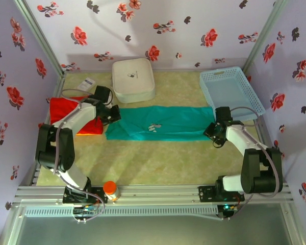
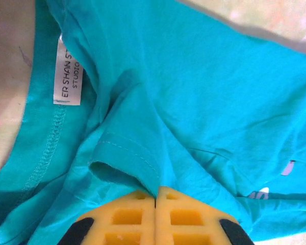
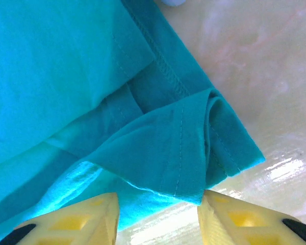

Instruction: Fold and stack the t-shirts

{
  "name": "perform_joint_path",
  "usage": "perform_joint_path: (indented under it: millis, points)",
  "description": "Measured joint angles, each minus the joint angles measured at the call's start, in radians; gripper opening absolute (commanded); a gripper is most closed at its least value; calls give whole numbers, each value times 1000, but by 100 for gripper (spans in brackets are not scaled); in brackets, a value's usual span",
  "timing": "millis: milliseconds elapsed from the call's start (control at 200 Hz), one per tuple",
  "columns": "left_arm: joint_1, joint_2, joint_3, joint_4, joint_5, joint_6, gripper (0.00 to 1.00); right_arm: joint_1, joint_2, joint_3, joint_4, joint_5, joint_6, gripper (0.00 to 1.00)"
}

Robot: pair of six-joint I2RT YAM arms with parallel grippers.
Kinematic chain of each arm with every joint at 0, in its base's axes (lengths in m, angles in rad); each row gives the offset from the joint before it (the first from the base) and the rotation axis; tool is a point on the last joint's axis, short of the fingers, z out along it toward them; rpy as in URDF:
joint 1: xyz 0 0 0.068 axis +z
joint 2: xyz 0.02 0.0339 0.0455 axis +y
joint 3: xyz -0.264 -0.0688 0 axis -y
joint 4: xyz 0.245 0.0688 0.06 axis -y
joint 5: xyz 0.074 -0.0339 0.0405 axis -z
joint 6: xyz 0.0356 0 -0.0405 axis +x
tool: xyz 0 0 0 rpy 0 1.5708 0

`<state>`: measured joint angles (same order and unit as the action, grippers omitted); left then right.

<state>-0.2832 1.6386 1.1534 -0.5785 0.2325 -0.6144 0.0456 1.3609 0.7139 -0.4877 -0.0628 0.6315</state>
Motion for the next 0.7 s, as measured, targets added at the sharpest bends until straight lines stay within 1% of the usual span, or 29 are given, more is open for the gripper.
perform_joint_path:
  millis: [195, 470, 580, 665, 700]
  points:
    - [0, -31, 12, -39, -13, 11, 0, 0, 35, 54, 5, 41, -3, 38]
    - [0, -32, 40, -77, -16, 19, 0, 0, 82, 124, 19, 94, -8, 36]
    - [0, -32, 77, -92, -16, 19, 0, 0, 101, 132, 23, 105, -16, 36]
    - [0, -20, 117, -97, -16, 19, 0, 0, 102, 132, 27, 113, -26, 38]
    - [0, -11, 136, -98, -16, 19, 0, 0, 102, 132, 33, 114, -30, 41]
